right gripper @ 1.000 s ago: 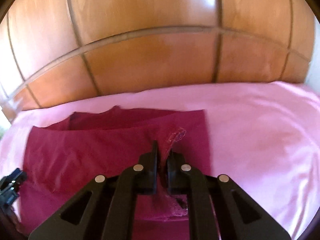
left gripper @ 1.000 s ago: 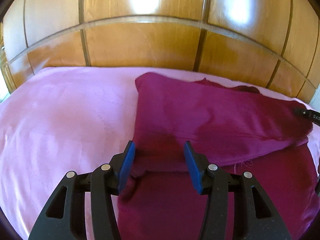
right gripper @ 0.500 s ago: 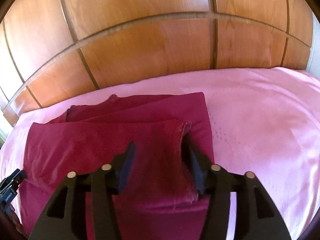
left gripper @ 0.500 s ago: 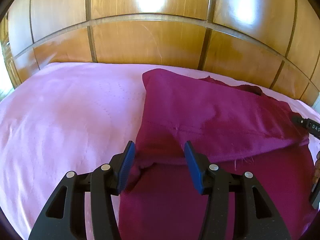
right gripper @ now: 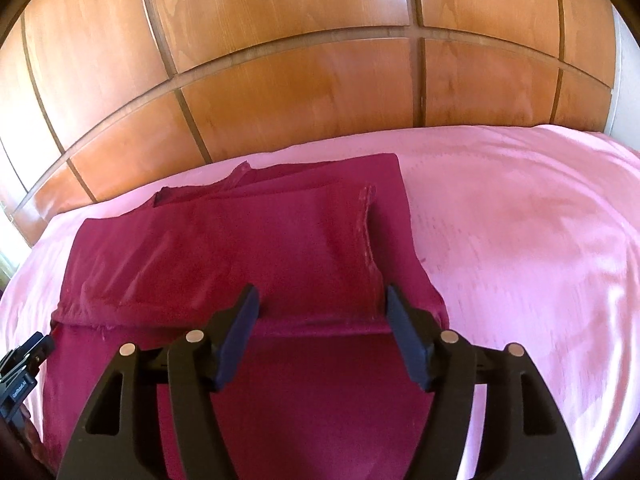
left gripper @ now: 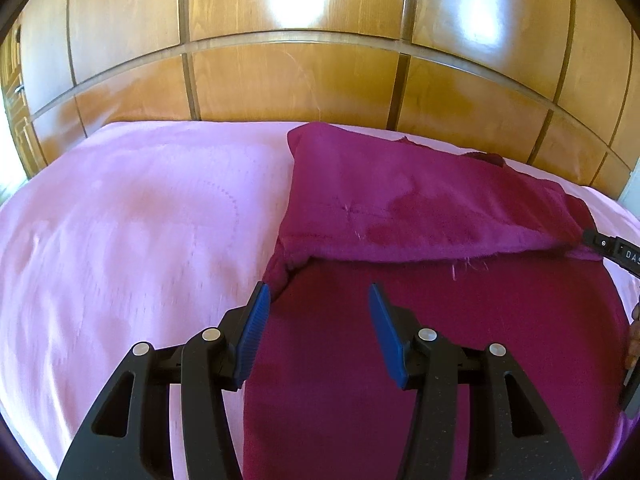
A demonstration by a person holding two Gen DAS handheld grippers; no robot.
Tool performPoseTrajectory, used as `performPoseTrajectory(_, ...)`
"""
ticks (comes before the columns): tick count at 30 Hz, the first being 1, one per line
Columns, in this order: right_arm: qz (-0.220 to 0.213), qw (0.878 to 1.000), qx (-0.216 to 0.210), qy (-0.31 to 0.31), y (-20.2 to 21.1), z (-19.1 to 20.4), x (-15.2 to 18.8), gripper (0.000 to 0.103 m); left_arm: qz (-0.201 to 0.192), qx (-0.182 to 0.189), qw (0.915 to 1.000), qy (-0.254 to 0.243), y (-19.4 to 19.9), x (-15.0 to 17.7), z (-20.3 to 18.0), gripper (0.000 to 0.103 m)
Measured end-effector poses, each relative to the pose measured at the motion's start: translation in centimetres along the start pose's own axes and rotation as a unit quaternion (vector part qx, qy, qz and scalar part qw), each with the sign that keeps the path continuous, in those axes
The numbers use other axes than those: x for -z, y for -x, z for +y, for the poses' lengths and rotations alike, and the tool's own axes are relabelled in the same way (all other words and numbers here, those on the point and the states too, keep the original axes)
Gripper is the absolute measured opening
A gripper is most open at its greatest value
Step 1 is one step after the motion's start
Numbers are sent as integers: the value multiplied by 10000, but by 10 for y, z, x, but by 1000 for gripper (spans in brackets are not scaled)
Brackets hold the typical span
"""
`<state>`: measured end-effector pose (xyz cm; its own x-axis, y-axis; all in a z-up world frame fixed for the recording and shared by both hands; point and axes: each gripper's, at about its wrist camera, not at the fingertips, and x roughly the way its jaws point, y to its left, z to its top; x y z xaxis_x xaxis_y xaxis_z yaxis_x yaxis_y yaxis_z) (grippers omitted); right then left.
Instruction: Fold small clothes
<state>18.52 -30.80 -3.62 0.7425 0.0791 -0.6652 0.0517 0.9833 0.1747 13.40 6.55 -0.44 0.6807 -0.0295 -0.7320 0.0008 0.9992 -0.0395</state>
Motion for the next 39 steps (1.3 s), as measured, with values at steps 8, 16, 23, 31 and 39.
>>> performPoseTrajectory(8, 254, 9995, -177, 12, 11, -4, 25, 71, 107, 56, 9999, 90, 9, 17, 2, 50)
performPoseTrajectory(16, 367, 9988, -314, 107, 33, -4, 48, 72, 195, 52, 9997, 152, 21, 39, 5, 50)
performPoseTrajectory(23, 319, 9984, -453, 82, 67, -22, 59, 72, 292, 95, 9994, 177, 33, 55, 8, 50)
performPoseTrajectory(31, 651, 9955, -677, 116, 103, -51, 88, 72, 487, 269, 9983, 157, 65, 97, 24, 50)
performPoseTrajectory(39, 1404, 9857, -924, 147, 135, -64, 150, 54, 907, 755, 9930, -20, 104, 140, 33, 50)
